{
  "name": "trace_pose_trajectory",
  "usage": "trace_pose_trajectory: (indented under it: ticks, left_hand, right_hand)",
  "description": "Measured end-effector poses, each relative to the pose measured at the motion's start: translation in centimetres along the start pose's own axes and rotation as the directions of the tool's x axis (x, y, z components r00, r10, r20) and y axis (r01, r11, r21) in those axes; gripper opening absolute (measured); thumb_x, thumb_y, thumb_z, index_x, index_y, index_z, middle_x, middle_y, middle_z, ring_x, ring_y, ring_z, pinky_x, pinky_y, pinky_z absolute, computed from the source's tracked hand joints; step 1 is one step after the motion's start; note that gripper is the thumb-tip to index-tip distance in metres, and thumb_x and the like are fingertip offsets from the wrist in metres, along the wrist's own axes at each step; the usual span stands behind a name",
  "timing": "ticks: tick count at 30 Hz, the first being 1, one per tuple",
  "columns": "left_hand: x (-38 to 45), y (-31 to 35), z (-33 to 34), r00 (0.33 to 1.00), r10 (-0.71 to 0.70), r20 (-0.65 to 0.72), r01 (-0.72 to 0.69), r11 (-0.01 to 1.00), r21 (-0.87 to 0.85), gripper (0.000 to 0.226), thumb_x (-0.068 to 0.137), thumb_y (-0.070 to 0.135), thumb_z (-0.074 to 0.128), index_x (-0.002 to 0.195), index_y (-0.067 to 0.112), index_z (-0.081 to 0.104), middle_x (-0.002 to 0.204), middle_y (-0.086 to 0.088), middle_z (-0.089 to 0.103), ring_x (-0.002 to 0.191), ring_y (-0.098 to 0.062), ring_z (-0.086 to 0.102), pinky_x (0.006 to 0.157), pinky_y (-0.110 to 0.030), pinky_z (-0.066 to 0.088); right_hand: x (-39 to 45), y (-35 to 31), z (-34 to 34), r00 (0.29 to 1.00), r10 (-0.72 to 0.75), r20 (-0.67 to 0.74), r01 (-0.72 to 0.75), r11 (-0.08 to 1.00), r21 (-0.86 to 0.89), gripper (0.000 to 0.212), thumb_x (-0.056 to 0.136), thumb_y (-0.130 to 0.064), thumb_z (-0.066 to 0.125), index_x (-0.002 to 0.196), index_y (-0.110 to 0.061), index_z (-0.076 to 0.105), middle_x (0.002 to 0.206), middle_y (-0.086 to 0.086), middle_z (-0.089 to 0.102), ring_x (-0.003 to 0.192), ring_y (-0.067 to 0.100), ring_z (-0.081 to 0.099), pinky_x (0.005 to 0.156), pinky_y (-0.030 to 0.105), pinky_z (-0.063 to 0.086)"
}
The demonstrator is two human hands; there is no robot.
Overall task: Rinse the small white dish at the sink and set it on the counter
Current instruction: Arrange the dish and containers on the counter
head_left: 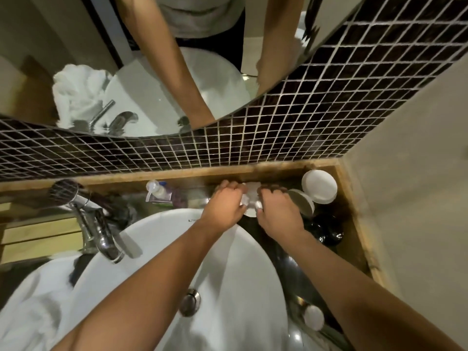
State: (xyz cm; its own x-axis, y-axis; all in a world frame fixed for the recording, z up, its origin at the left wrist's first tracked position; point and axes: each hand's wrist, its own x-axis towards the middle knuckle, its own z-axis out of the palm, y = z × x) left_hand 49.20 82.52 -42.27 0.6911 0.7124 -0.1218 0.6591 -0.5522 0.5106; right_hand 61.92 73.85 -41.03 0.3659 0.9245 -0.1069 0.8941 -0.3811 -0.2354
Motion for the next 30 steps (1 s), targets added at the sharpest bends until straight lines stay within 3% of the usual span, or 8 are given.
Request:
trace_pose_trajectory:
  ticks: [7,12,16,21,27,30]
  left_hand:
    - [0.5,-0.1,0.4,0.999,0.04,-0.003,-0.04,0.999,0.013,0.029,0.088,0.019,0.064,0.116,0.015,0.063,0.126,-0.001,0.05,0.12,-0.018,0.044,0.105,-0.036,0.038]
    - [0.4,0.1,0.7,0.998,0.05,-0.022,-0.05,0.999,0.003,0.023,0.086,0.019,0.066,0.109,0.016,0.063,0.122,-0.001,0.048,0.115,-0.019,0.046,0.099,-0.036,0.045]
    - [0.3,0.1,1.1,0.998,0.056,-0.034,-0.053,0.996,0.066,0.024,0.085,0.022,0.066,0.108,0.02,0.062,0.12,0.001,0.051,0.113,-0.018,0.046,0.1,-0.035,0.042]
    - [-0.3,0.5,1.1,0.996,0.086,-0.038,-0.078,0.98,0.182,0.029,0.086,0.031,0.058,0.114,0.023,0.06,0.125,-0.002,0.056,0.114,-0.022,0.049,0.097,-0.039,0.04]
    - [-2.4,1.2,0.4,0.992,0.125,-0.011,-0.121,0.979,0.166,0.037,0.092,0.035,0.049,0.126,0.023,0.054,0.131,-0.003,0.054,0.116,-0.022,0.049,0.096,-0.038,0.04]
    - [-3.8,2.0,-0.1,0.992,0.129,0.0,-0.127,0.98,0.156,0.04,0.093,0.039,0.046,0.129,0.024,0.052,0.131,-0.002,0.054,0.114,-0.022,0.048,0.095,-0.038,0.041]
  right_hand:
    - [1.4,-0.8,0.8,0.999,-0.021,0.046,0.022,0.999,-0.023,0.026,0.086,-0.024,0.072,0.111,-0.027,0.064,0.107,0.001,0.067,0.098,0.023,0.067,0.083,0.037,0.057]
    - [1.6,-0.6,0.8,0.995,-0.013,0.094,0.019,0.998,-0.058,0.033,0.088,-0.023,0.071,0.119,-0.028,0.061,0.122,0.002,0.061,0.112,0.025,0.062,0.087,0.039,0.057]
    - [1.5,-0.4,0.3,0.995,-0.025,0.1,0.036,0.994,-0.102,0.028,0.088,-0.023,0.071,0.115,-0.027,0.063,0.12,0.002,0.061,0.109,0.025,0.062,0.08,0.038,0.058]
    - [0.9,-0.4,-0.6,0.995,-0.053,0.083,0.062,0.991,-0.12,0.028,0.087,-0.024,0.071,0.115,-0.024,0.065,0.116,0.003,0.064,0.105,0.024,0.063,0.079,0.036,0.058]
    - [-1.6,-0.7,-2.3,0.995,-0.039,0.09,0.048,0.994,-0.094,0.04,0.091,-0.027,0.068,0.129,-0.022,0.059,0.121,0.005,0.064,0.109,0.024,0.061,0.082,0.035,0.056]
    - [-3.7,-0.7,-3.2,0.995,-0.025,0.101,0.034,0.995,-0.091,0.035,0.093,-0.025,0.062,0.127,-0.019,0.059,0.117,0.004,0.059,0.105,0.021,0.057,0.079,0.033,0.054]
